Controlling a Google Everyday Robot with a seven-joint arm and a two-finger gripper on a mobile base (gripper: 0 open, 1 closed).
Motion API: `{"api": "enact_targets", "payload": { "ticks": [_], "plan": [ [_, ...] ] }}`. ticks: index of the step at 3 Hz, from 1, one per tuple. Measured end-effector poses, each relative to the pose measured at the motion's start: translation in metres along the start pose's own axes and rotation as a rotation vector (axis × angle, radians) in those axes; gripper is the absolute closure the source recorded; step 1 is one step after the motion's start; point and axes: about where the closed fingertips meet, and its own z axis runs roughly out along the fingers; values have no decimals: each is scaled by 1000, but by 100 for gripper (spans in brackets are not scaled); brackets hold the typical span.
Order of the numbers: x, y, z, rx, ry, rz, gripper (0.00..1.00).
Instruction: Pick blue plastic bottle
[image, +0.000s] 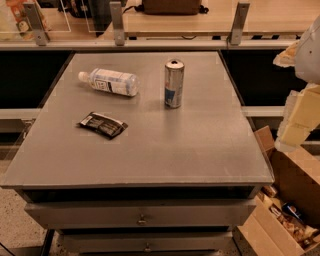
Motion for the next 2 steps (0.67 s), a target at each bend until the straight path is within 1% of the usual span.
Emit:
{"api": "enact_targets", "payload": {
  "ticks": [1, 2],
  "plan": [
    [0, 0, 0, 0, 0, 0, 0],
    [-6, -2, 1, 6, -7, -11, 0]
  ]
}}
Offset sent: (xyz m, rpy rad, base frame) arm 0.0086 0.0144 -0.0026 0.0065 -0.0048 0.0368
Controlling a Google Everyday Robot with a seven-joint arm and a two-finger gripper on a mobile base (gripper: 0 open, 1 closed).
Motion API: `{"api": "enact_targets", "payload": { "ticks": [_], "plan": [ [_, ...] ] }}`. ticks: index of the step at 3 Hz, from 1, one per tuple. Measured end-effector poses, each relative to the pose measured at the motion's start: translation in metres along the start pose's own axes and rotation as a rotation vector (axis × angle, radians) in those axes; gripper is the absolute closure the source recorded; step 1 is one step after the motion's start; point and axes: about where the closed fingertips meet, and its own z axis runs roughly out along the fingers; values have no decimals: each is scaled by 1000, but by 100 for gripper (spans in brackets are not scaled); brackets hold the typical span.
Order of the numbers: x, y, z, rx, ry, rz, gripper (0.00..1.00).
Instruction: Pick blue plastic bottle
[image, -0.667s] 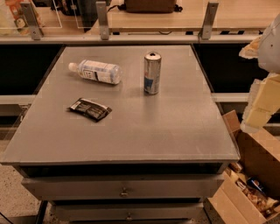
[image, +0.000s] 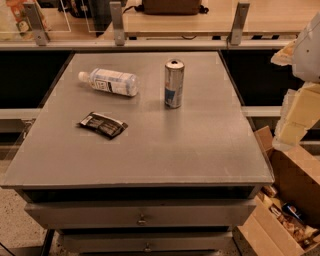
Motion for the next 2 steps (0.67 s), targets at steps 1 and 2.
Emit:
{"api": "enact_targets", "payload": {
  "ticks": [1, 2],
  "plan": [
    [-44, -9, 15, -13, -29, -66, 0],
    [-118, -15, 38, -22, -37, -187, 0]
  ]
}}
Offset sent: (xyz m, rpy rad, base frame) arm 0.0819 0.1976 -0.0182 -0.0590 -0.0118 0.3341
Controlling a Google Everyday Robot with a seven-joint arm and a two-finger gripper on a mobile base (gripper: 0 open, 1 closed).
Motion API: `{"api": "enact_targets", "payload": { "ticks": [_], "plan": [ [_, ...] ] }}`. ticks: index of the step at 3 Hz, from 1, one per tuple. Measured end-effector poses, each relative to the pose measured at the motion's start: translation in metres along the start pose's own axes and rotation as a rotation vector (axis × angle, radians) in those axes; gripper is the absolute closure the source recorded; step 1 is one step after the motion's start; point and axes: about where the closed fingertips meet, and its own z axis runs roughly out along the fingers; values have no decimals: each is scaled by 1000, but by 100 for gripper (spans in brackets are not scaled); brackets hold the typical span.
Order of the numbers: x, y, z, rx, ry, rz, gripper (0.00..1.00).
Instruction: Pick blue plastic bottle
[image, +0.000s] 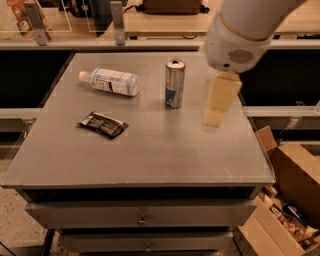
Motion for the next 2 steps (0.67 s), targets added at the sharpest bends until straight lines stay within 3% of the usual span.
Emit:
{"api": "enact_targets", "payload": {
  "ticks": [2],
  "plan": [
    [-122, -24, 38, -18, -15, -175, 0]
  ]
}}
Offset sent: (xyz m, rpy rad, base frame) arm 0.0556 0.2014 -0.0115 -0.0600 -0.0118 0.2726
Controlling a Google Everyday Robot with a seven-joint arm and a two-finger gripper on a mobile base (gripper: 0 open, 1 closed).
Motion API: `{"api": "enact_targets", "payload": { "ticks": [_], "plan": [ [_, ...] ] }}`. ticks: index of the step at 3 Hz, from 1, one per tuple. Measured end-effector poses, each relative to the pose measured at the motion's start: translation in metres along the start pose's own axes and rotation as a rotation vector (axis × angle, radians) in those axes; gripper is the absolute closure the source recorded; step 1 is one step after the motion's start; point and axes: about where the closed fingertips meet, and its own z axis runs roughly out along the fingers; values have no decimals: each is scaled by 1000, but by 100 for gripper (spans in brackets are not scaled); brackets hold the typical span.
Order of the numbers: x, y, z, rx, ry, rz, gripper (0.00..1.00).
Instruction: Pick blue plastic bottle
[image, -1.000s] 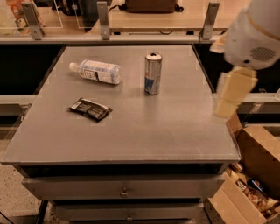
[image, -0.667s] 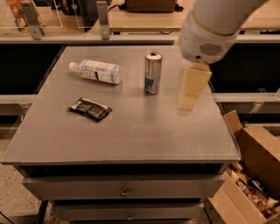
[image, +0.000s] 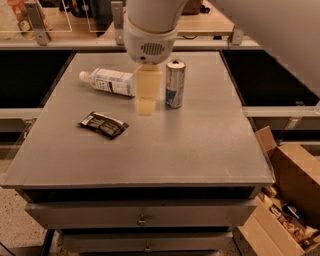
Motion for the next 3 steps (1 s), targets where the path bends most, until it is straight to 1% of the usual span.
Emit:
{"api": "enact_targets", "payload": {
  "ticks": [1, 2, 3],
  "plan": [
    [-46, -19, 27, -13, 15, -52, 0],
    [-96, -62, 94, -26, 71, -51, 0],
    [-96, -62, 94, -26, 71, -51, 0]
  ]
}}
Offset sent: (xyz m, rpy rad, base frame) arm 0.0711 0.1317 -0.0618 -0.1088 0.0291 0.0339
